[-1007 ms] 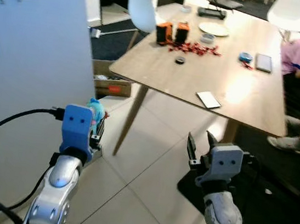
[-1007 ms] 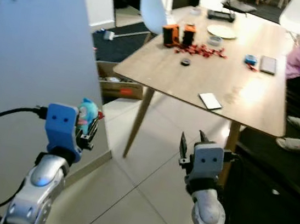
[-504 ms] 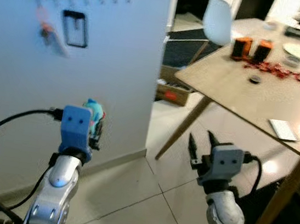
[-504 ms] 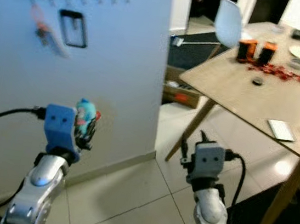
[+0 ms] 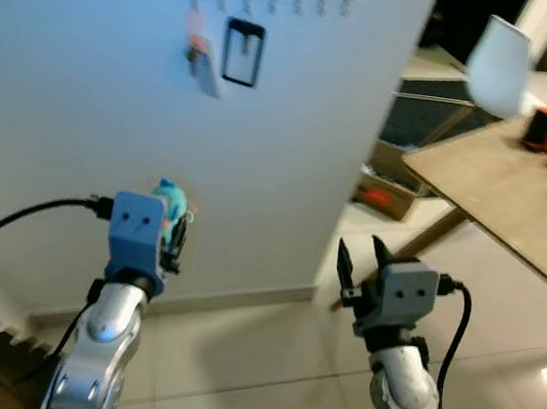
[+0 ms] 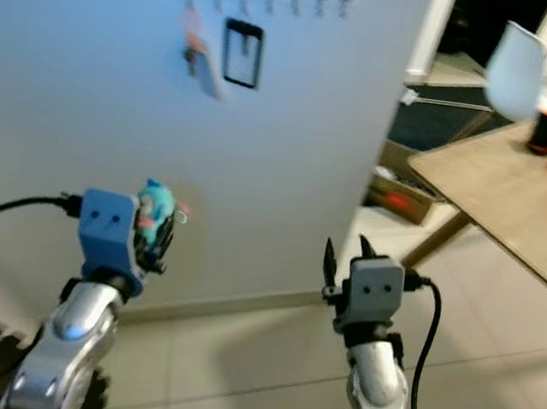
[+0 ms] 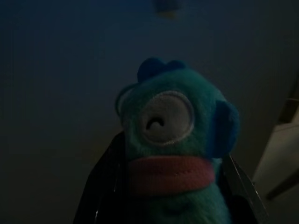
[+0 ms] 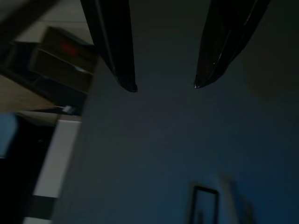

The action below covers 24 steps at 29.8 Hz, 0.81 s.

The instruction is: Hang keys on a hook

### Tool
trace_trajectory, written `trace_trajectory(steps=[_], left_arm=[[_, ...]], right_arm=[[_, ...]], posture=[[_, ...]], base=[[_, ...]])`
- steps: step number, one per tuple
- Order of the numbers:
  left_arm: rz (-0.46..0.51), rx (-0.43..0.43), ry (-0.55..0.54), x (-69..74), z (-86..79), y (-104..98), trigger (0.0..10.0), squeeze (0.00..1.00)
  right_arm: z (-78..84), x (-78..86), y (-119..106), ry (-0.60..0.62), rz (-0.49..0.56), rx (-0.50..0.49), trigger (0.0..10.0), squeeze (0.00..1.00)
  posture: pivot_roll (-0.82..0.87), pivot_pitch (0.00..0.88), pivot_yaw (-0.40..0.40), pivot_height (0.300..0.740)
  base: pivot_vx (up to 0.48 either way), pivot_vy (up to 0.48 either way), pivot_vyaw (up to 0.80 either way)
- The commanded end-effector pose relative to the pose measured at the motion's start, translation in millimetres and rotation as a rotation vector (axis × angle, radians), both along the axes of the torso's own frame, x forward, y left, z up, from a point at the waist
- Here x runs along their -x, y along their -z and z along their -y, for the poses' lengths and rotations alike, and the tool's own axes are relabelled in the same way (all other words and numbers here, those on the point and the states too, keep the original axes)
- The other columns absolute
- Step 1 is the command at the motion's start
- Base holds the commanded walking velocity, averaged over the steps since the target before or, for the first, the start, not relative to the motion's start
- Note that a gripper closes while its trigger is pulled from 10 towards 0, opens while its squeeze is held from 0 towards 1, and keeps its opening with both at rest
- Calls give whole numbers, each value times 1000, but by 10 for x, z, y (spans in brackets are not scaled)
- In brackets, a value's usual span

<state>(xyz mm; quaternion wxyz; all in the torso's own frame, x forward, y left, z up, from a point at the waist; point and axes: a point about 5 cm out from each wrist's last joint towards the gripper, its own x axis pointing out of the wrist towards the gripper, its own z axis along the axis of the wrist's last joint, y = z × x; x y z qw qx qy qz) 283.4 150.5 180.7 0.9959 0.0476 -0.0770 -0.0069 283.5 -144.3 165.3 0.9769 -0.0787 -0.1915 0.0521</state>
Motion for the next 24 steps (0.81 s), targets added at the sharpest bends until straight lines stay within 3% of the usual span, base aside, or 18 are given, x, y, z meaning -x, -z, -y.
trace_trajectory(steps=[1, 12, 24], left_arm=[[-9, -11, 4, 5, 2, 23, 10000, 0], [-10, -12, 24, 5, 28, 19, 10000, 0], [-5, -58, 58, 6, 88, 13, 10000, 0]], right_arm=[[30, 15, 55, 11, -22, 1, 10000, 0], [27, 8, 49, 14, -19, -3, 10000, 0], [35, 13, 70, 14, -35, -57, 10000, 0]], posture=[[98, 145, 5, 740], [99, 143, 6, 740], [99, 149, 9, 740]], base=[[0, 0, 800], [0, 0, 799], [0, 0, 0]])
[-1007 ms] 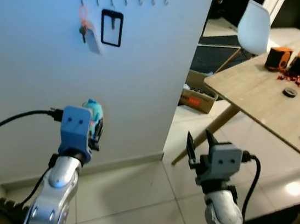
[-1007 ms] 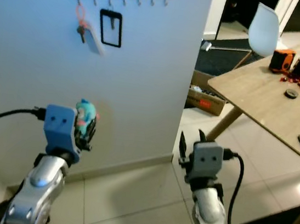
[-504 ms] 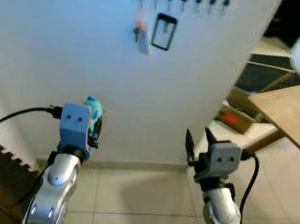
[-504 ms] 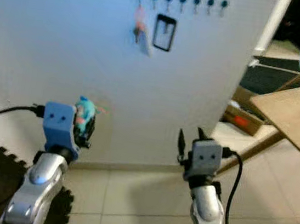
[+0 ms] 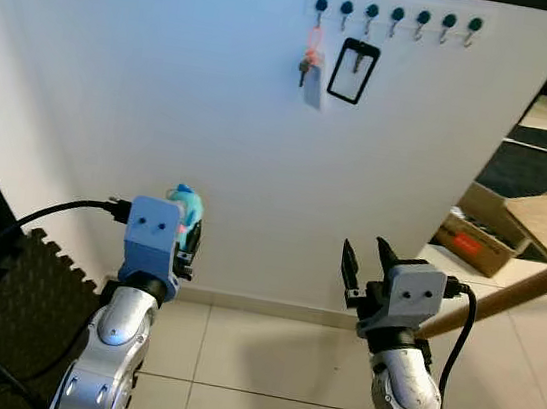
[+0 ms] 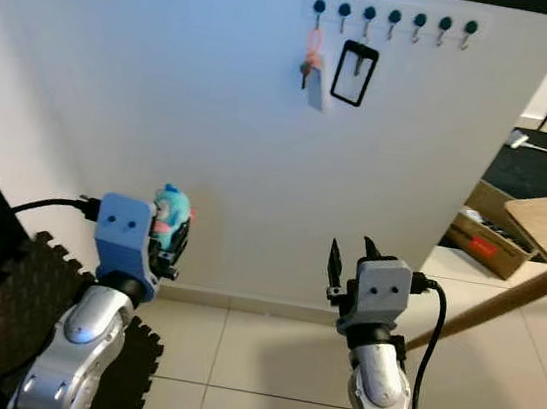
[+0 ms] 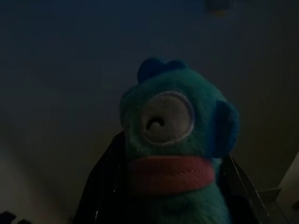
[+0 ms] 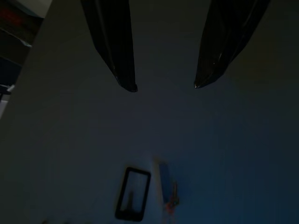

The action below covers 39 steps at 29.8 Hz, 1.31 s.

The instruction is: Hang keys on a hook

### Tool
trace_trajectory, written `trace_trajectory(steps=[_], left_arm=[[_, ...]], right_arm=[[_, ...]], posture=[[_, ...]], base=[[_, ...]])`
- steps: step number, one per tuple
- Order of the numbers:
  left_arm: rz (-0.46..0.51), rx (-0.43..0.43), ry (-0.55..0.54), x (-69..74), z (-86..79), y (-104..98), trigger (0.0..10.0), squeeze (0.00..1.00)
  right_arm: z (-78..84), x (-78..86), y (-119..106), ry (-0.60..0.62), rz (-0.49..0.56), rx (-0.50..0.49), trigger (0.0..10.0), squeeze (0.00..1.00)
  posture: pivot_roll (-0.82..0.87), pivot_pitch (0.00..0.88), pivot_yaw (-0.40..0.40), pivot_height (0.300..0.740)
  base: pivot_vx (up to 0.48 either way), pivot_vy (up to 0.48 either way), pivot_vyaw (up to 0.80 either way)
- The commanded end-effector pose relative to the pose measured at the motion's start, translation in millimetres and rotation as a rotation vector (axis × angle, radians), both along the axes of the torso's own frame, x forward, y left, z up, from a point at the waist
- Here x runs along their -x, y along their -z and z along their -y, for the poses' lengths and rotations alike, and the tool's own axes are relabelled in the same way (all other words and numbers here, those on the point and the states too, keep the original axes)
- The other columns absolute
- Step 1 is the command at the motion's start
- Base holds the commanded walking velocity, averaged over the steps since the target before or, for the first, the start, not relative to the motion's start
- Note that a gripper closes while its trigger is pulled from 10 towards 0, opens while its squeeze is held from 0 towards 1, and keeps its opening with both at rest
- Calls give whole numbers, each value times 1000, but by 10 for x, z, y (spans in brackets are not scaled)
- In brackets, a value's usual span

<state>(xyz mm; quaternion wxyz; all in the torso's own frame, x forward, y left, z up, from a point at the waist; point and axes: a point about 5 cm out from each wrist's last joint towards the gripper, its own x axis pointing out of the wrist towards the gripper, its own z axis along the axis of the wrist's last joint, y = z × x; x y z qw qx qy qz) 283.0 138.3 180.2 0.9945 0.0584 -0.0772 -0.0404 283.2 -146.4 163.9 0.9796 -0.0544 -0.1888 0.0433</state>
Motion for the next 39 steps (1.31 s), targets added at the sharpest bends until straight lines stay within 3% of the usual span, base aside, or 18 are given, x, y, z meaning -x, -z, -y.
trace_trajectory(steps=[1, 7, 24, 39], left_arm=[[-3, -32, -8, 0, -37, 9, 10000, 0], [-4, -40, -11, -4, -44, 9, 10000, 0], [-9, -54, -21, -4, -60, 23, 10000, 0], [-18, -60, -33, -3, -63, 40, 10000, 0]], right_arm=[[12, 9, 54, 4, -28, -8, 10000, 0], [1, 12, 57, 0, -31, -9, 10000, 0], [-2, 21, 67, -3, -36, -7, 10000, 0], [-4, 25, 69, -9, -38, -5, 10000, 0]], posture=[[99, 149, 9, 740], [100, 152, 10, 740], [100, 156, 12, 740], [100, 157, 10, 740]], base=[[0, 0, 0], [0, 0, 0], [0, -443, 0], [0, 0, 0]])
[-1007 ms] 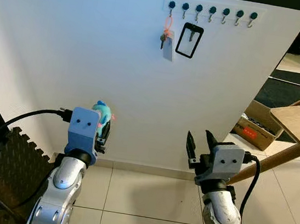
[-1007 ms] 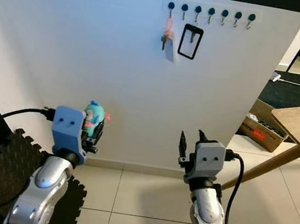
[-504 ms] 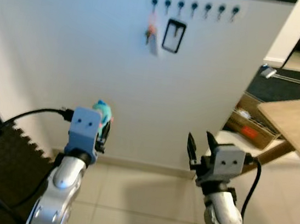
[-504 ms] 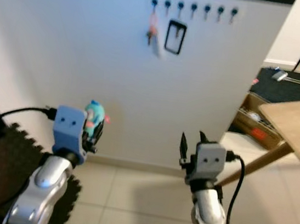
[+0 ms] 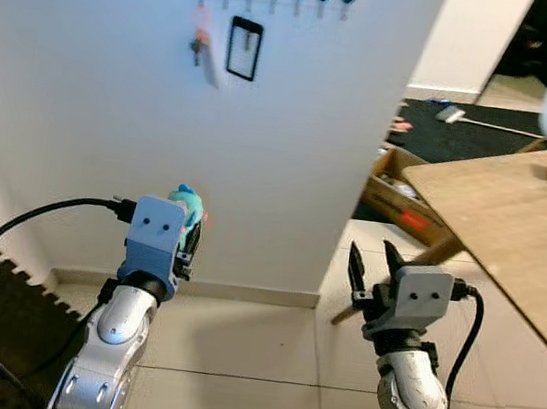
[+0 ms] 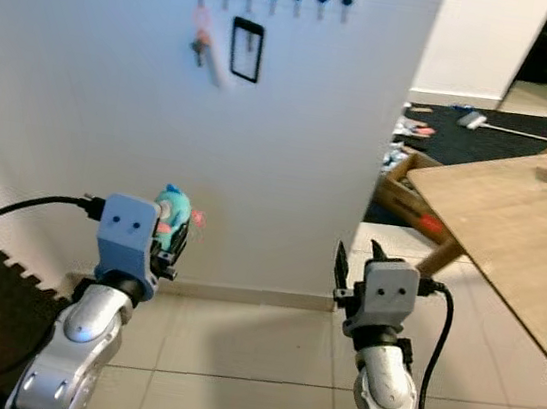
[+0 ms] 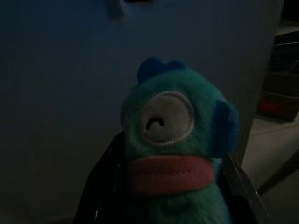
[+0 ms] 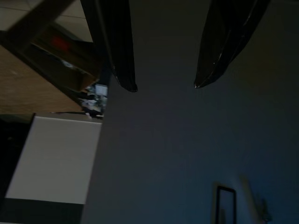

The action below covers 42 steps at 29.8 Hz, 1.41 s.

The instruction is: Hang keys on a hook

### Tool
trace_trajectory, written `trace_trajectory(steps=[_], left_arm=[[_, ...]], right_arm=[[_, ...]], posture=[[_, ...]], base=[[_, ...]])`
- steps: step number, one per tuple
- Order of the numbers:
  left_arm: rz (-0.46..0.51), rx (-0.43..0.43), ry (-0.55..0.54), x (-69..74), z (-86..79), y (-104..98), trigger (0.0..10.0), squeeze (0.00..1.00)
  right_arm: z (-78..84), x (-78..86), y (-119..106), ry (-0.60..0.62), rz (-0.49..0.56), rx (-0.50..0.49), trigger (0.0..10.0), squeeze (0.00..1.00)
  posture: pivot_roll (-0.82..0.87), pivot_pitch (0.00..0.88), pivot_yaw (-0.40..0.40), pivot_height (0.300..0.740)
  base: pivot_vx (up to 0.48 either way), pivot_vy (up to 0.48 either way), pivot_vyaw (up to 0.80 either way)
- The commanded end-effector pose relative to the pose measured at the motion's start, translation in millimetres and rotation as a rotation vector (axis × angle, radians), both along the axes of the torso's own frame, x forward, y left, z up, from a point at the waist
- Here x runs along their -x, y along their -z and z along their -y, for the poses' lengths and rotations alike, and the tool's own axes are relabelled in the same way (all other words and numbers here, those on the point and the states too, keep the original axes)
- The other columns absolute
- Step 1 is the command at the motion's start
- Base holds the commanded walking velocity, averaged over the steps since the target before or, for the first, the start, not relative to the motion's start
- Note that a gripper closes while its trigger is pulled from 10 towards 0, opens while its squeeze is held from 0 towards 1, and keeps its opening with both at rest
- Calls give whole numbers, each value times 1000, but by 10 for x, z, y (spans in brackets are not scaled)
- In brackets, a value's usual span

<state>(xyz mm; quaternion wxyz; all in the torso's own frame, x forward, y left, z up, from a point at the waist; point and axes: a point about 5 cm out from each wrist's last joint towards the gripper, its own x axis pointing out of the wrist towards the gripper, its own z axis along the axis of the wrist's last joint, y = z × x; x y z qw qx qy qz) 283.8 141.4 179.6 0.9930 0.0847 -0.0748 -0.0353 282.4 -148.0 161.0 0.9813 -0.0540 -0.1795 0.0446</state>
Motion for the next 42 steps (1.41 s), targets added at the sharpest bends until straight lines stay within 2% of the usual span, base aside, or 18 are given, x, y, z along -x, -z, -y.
trace_trajectory(steps=[1, 15, 42], left_arm=[[-16, -3, -18, 6, -31, 36, 10000, 0], [37, -9, 7, 10, -11, -29, 10000, 0], [54, -10, 17, 8, 8, -54, 10000, 0]], right_arm=[[-20, 17, 41, -7, -20, -6, 10000, 0], [-39, 2, 19, -19, -8, -14, 10000, 0], [-49, -2, 42, -22, -18, -2, 10000, 0]], posture=[[101, 158, 10, 740], [100, 147, 6, 740], [103, 148, 8, 740]], base=[[0, 0, 0], [18, 0, 0], [441, 0, 0]])
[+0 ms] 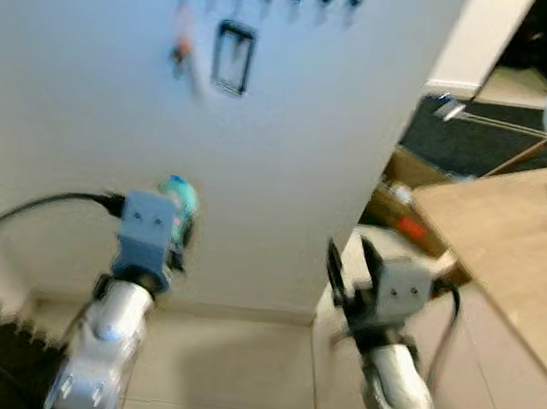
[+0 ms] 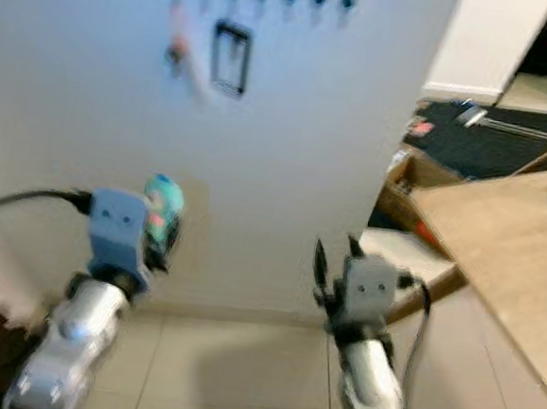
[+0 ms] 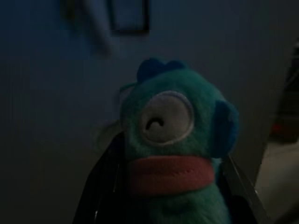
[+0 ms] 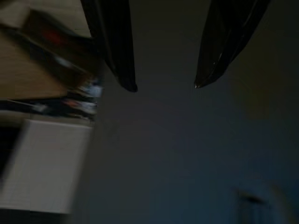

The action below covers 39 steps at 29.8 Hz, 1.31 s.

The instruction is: Hang keys on a hook

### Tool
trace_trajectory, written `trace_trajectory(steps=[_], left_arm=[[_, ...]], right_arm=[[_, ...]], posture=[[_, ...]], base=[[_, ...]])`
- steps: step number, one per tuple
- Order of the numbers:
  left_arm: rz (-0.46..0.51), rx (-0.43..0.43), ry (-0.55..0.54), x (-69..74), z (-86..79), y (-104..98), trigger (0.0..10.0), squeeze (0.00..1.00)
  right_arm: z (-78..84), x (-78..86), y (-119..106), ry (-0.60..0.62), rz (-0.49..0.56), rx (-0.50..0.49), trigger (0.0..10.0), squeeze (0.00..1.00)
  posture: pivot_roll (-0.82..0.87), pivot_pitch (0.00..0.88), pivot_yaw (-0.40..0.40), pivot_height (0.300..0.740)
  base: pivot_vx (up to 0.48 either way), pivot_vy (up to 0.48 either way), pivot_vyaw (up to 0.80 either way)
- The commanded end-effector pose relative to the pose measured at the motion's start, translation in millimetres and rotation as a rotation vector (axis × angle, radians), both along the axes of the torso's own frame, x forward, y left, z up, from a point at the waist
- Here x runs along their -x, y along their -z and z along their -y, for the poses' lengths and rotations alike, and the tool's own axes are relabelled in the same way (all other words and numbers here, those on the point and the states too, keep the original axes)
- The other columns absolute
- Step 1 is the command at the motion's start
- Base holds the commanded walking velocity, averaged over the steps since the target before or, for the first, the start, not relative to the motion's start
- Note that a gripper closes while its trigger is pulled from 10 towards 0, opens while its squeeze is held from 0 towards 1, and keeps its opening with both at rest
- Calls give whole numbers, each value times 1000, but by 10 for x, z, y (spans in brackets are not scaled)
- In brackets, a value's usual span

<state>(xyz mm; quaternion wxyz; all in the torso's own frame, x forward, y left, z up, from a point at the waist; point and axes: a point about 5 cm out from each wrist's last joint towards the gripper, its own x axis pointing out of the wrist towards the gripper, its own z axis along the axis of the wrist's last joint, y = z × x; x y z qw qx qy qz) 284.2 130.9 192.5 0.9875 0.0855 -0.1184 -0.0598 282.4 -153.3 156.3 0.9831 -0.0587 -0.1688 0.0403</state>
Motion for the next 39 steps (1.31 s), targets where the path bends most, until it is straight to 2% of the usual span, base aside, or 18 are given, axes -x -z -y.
trace_trajectory(steps=[1, 21, 31, 39], left_arm=[[-29, -6, -40, 13, -97, 74, 10000, 0], [-22, 1, -28, 39, -98, 68, 10000, 0], [11, -2, 66, 173, -67, 35, 10000, 0], [4, -61, 32, 291, -161, 97, 10000, 0]], right_arm=[[-103, -3, -5, -33, 2, -11, 10000, 0], [-111, -1, 9, -30, -2, -12, 10000, 0], [-102, 9, 21, -28, -5, -11, 10000, 0], [-108, 6, 26, -30, -7, -12, 10000, 0]], posture=[[103, 148, 8, 740], [106, 153, 11, 740], [109, 155, 13, 740], [112, 158, 13, 740]], base=[[469, 0, 0], [408, 0, 0], [0, 0, 0], [0, 0, 0]])
